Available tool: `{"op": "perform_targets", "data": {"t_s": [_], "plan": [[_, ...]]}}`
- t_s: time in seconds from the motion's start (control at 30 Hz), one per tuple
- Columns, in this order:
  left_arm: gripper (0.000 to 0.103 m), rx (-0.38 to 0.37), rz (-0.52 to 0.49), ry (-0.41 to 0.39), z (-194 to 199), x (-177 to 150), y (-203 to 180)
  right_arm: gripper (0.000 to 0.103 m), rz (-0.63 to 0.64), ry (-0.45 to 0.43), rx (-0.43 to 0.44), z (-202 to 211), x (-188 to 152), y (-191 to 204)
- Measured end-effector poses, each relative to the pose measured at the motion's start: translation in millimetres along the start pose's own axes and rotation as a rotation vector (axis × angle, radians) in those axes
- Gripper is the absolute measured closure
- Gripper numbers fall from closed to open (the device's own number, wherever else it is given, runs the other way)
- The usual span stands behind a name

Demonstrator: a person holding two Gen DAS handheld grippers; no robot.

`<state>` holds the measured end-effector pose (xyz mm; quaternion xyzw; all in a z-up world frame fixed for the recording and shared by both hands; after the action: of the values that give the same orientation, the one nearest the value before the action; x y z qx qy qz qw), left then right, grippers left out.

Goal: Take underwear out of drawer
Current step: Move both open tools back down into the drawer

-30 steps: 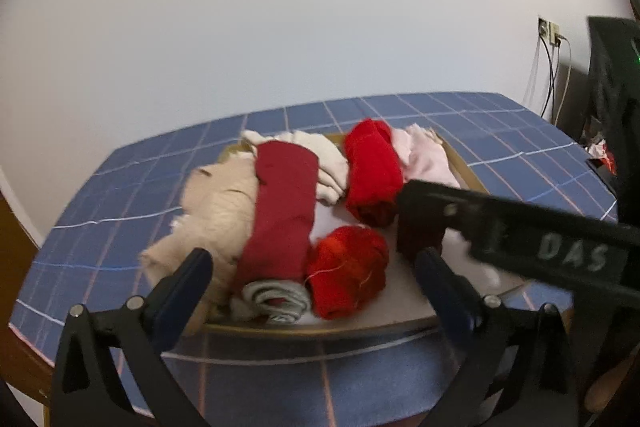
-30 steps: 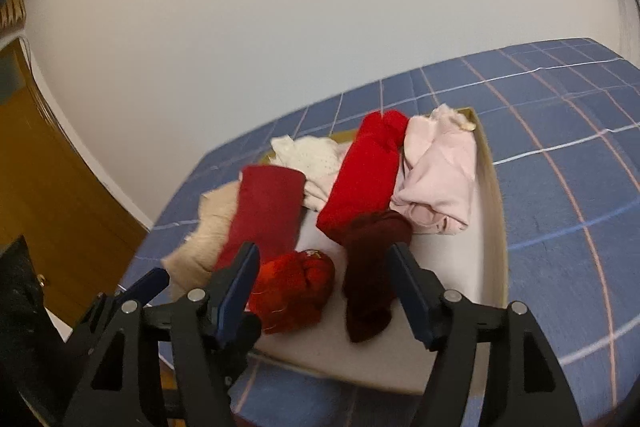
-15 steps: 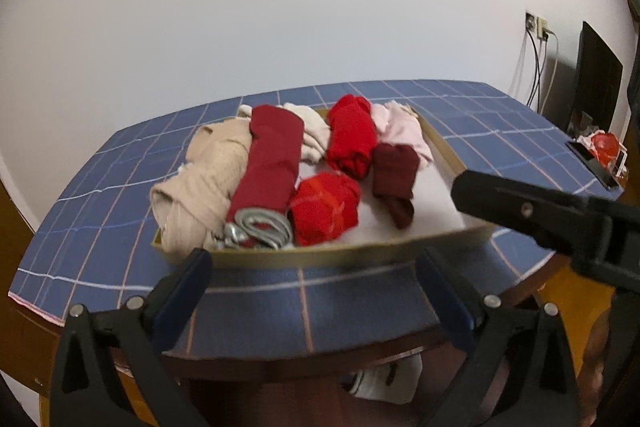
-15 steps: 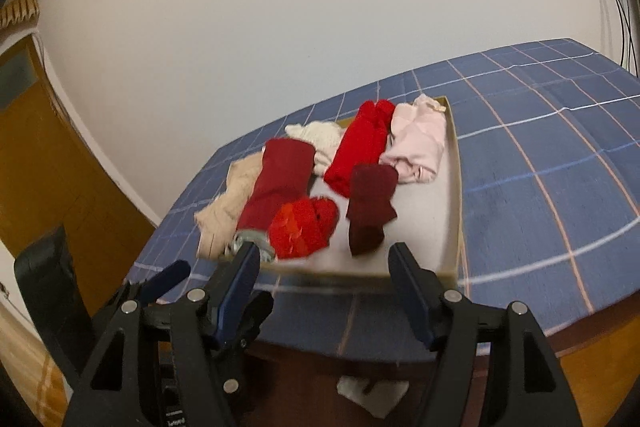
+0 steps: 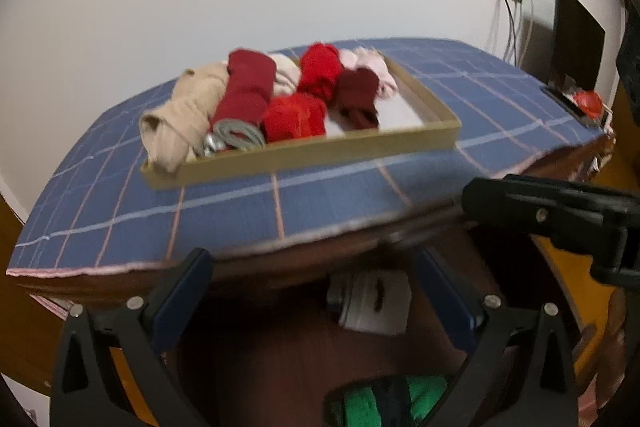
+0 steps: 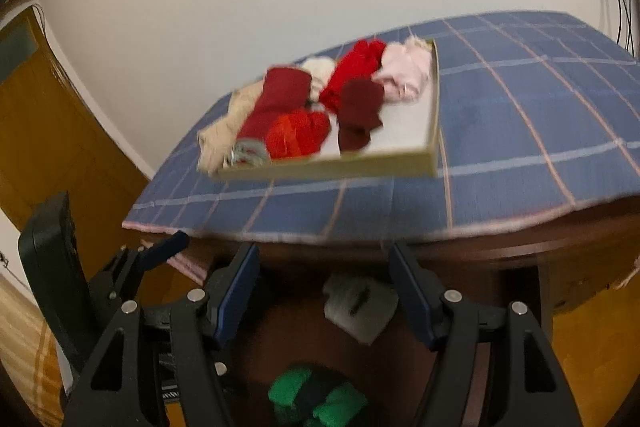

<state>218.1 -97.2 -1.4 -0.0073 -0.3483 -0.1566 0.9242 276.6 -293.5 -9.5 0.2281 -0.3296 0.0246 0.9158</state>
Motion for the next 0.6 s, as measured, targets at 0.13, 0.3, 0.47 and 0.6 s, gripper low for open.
{"op": "perform_targets", "data": {"t_s": [0.13, 0.3, 0.47, 0.6], "plan": [[0.0, -0.002, -0.03, 0.041, -2, -22, -3, 0.034, 0.027, 0.065, -0.02, -3, -26, -3], [0.0, 0.014, -0.072, 0.101, -10, -49, -2, 0.034, 0.048, 0.159, -0.033, -14, -54, -11], [0.0, -0.002, -0.1, 0.178, -20, -75, 3, 0.034, 0.057, 0.285, -0.017, -32, -80, -21], [0.0, 0.017, -0.122, 0.228, -26, -89, 12, 0.034, 0.127, 0.429, -0.001, -55, -96, -15]]}}
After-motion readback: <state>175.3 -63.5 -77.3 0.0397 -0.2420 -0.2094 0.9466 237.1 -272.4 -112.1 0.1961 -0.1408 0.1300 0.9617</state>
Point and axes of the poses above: each gripper's, at about its wrist camera, not at the fingertips, and z roughly against the way its jaws point, y to its left, x to its top, the point moved 4 cm from there along -z, roughly the way its jaws point, and after that the axes turned 7 degrees about y, right-handed, at the moved point
